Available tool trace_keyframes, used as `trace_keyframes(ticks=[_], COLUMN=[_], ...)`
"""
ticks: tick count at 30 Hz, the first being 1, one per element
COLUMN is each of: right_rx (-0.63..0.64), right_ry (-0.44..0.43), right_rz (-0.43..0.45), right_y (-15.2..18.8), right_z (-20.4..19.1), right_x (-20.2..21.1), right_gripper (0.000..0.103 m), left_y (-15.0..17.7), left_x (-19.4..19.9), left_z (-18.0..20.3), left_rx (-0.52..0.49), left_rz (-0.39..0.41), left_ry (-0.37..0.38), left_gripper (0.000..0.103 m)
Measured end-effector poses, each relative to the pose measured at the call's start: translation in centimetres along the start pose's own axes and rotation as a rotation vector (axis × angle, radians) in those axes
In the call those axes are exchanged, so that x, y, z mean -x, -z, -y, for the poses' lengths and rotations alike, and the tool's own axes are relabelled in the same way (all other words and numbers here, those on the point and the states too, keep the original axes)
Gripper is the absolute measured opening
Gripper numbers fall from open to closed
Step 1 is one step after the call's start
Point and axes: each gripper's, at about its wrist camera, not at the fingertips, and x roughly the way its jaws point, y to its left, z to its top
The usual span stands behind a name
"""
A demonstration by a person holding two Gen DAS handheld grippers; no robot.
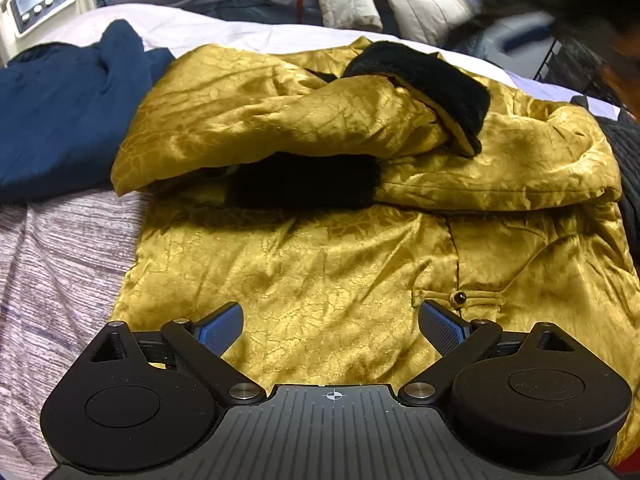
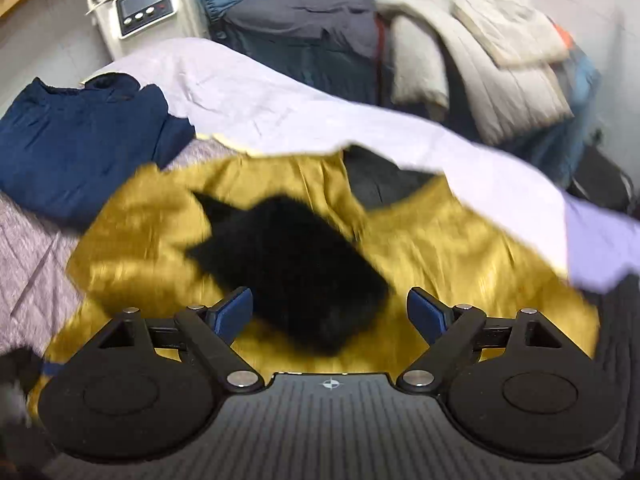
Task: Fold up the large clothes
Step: 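Grasp the other fur cuff with the right gripper and lift it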
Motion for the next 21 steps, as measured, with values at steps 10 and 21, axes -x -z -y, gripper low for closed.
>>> trace_keyframes(ticks=[10, 21], right_rx=[0.112, 0.169], right_ry=[-0.099, -0.069], right_rz=[-0.143, -0.272], right_y=[-3.2, 8.0], right_z=[-2.4, 0.5], right_x=[-6.8, -0.1], right_gripper=[0.002, 0.005], left_y=[1.0, 0.6], left_x=[0.5, -0.1], left_z=[-1.6, -2.2], left_rx=[0.081, 0.115], left_rz=[-0.005, -0.010], left_ry=[-0.044, -0.025], left_gripper=[0.103, 0.103])
